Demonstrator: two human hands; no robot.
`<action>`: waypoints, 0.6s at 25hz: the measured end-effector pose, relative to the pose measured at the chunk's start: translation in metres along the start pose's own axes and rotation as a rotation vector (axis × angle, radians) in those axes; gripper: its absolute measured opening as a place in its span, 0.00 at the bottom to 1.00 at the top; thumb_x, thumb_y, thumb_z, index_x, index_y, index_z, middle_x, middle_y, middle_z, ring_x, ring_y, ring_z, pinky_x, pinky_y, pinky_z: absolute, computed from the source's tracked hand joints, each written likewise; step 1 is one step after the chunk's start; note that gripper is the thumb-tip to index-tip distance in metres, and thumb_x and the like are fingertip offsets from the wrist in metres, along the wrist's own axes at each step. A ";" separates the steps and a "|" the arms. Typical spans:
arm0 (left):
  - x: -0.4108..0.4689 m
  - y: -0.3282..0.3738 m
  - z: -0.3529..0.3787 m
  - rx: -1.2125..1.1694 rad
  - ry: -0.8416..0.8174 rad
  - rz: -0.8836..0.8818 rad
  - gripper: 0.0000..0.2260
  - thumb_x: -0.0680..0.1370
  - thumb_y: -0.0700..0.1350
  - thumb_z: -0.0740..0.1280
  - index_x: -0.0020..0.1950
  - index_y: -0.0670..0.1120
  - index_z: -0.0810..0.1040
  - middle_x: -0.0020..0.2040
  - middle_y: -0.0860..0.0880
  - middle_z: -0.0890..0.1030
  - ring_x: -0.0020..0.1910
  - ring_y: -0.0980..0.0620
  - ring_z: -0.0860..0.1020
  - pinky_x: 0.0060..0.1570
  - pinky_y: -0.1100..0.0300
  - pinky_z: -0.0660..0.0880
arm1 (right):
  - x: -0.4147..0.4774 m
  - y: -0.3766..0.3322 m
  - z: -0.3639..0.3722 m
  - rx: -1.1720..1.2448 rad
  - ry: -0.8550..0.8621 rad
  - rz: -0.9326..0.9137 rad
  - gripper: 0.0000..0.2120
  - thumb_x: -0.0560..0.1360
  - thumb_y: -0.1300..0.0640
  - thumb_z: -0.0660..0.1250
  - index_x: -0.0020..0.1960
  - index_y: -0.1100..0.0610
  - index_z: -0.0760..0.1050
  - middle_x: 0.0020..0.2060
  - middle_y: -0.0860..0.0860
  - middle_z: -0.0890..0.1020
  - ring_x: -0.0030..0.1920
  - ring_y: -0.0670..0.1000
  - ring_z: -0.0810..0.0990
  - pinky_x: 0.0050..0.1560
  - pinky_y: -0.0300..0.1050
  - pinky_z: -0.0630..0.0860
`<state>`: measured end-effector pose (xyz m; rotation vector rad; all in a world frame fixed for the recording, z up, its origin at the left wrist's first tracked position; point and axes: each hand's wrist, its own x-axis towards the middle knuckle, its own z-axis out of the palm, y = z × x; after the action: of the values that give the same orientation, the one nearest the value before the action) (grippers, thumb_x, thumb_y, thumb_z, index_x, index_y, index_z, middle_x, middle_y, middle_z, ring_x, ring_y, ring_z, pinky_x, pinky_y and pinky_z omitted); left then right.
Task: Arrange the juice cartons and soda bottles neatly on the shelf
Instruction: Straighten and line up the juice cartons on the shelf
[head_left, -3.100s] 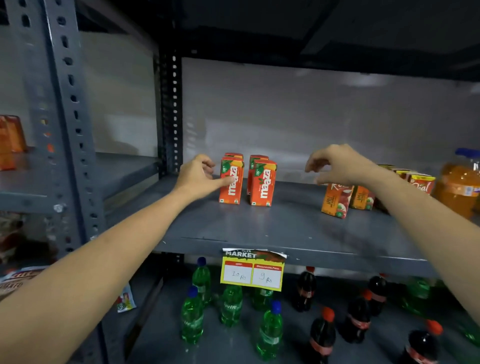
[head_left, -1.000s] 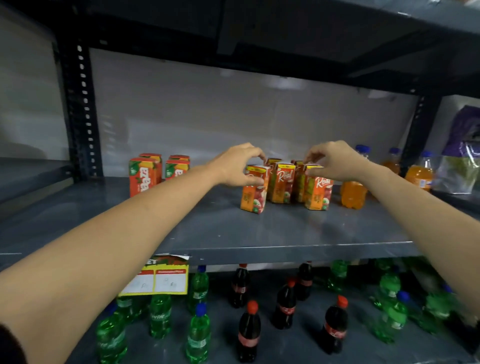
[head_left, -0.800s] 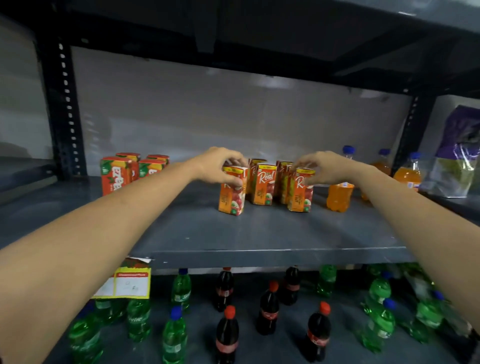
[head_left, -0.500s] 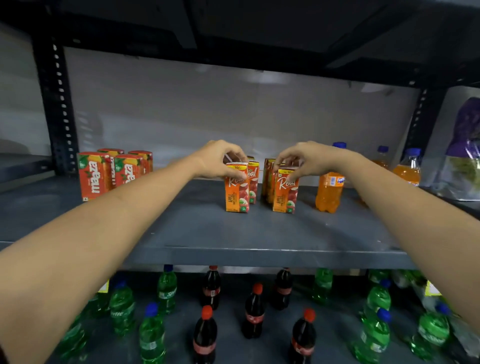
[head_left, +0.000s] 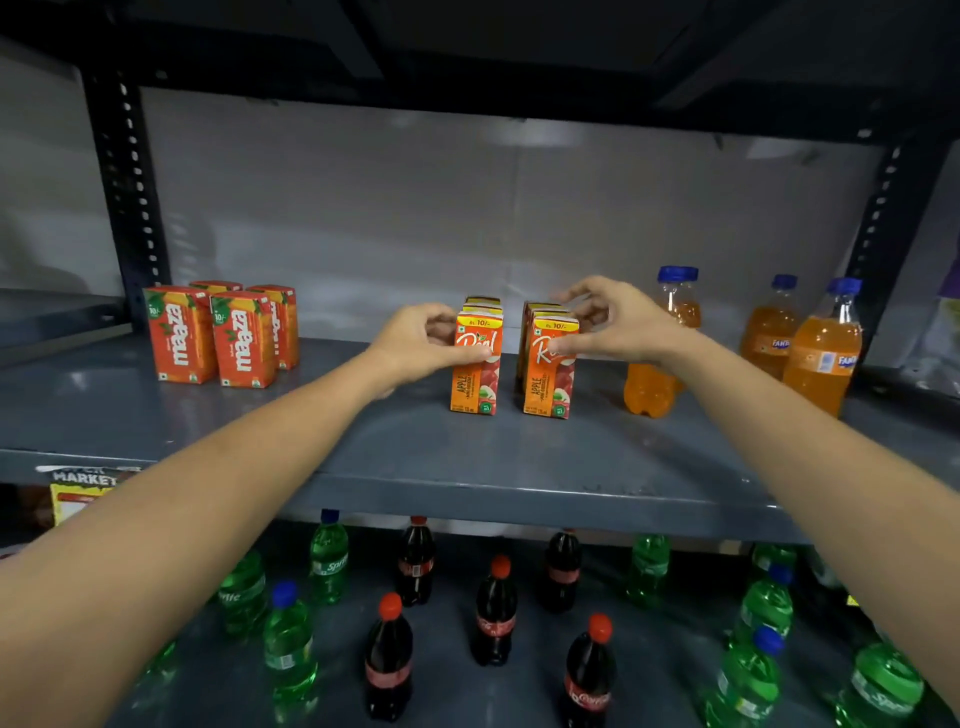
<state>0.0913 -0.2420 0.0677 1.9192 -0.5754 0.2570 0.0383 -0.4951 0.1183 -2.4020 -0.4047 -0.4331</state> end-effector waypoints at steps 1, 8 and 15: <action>-0.005 -0.008 0.003 -0.026 -0.017 -0.049 0.24 0.65 0.49 0.78 0.57 0.47 0.77 0.50 0.52 0.82 0.49 0.57 0.80 0.41 0.66 0.76 | -0.004 0.007 0.008 0.080 0.023 0.044 0.31 0.63 0.50 0.77 0.62 0.52 0.70 0.54 0.49 0.79 0.53 0.50 0.80 0.50 0.44 0.78; -0.007 -0.025 0.018 -0.138 -0.045 -0.076 0.30 0.64 0.46 0.79 0.64 0.47 0.75 0.58 0.48 0.82 0.55 0.52 0.81 0.54 0.50 0.79 | -0.015 0.036 0.043 0.419 -0.056 0.158 0.29 0.64 0.56 0.77 0.62 0.52 0.71 0.49 0.43 0.81 0.50 0.43 0.80 0.43 0.35 0.76; -0.010 -0.022 0.018 -0.098 -0.036 -0.043 0.26 0.62 0.49 0.79 0.58 0.50 0.76 0.52 0.54 0.83 0.51 0.55 0.82 0.49 0.56 0.80 | -0.017 0.043 0.044 0.510 -0.058 0.176 0.19 0.65 0.58 0.76 0.52 0.47 0.74 0.49 0.47 0.83 0.51 0.46 0.81 0.44 0.38 0.78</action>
<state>0.0920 -0.2488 0.0378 1.8424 -0.5592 0.1642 0.0483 -0.5012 0.0556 -1.9337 -0.2841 -0.1552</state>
